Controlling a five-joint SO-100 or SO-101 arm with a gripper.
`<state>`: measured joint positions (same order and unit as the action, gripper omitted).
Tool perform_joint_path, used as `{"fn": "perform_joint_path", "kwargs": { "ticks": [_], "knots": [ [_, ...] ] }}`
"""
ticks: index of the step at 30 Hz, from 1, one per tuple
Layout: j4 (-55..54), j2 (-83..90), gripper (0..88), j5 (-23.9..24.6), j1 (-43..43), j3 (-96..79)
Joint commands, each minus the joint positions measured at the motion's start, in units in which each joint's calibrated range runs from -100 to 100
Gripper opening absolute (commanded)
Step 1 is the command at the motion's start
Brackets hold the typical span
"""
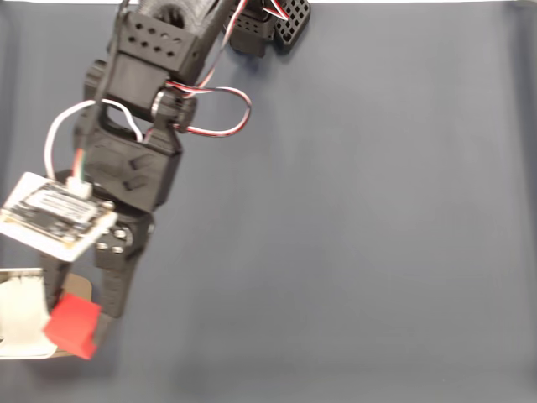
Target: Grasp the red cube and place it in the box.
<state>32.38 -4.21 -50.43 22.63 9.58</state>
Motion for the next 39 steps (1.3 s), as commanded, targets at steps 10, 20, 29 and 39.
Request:
{"fn": "perform_joint_path", "kwargs": {
  "ticks": [10,20,29,39],
  "knots": [
    [-0.49,-5.15,1.7,-0.05,5.5,9.49],
    [-0.58,-8.79,1.7,-0.59,7.7,12.13],
    [-0.58,-10.95,1.7,-1.03,9.12,13.41],
    [0.0,-10.61,1.7,-1.27,10.12,13.32]
  ]
}}
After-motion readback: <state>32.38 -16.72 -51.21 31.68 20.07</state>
